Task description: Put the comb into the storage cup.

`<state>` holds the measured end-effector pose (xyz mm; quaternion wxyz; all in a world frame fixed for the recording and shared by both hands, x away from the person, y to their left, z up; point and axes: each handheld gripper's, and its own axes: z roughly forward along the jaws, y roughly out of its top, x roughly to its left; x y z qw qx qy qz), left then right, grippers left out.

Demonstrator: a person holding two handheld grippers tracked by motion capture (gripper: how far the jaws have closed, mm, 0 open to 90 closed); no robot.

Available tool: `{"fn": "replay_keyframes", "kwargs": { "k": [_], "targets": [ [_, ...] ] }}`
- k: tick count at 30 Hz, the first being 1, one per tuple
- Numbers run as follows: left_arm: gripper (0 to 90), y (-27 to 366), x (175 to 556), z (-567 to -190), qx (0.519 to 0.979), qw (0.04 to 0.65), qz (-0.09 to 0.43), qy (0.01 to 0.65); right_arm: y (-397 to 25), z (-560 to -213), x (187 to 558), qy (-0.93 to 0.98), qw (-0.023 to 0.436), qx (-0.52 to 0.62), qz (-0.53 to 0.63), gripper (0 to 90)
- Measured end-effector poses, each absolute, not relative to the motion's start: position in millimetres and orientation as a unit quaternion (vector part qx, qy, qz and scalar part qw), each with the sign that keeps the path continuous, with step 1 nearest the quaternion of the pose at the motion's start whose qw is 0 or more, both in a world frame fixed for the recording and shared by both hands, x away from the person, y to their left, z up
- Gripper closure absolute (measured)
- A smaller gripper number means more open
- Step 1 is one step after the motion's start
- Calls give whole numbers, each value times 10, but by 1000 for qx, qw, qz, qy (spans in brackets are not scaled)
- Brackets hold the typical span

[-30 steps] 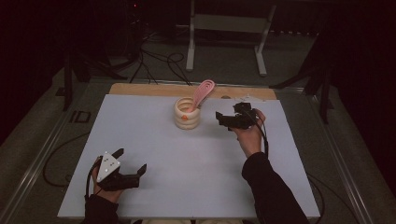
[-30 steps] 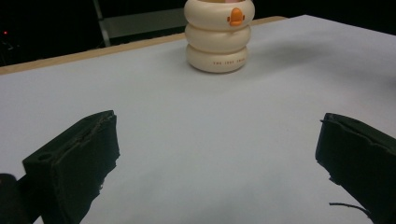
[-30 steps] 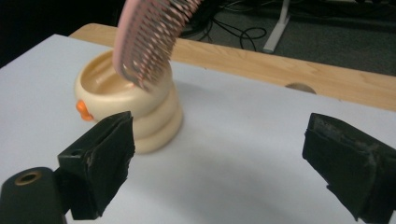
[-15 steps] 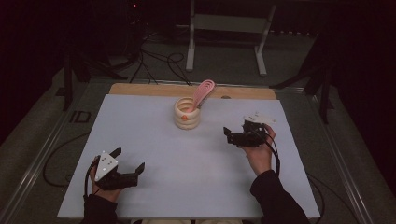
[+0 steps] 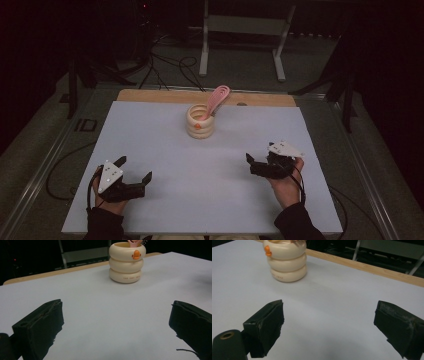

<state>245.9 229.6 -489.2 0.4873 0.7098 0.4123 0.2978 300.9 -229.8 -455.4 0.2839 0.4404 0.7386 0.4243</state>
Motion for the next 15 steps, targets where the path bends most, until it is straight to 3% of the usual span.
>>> {"fn": "replay_keyframes", "kwargs": {
  "k": [15],
  "targets": [
    [3,2395,2450,-4828,699,497,305,413,-2493,-4708,2690,726,285,436,448,90]
  ]
}}
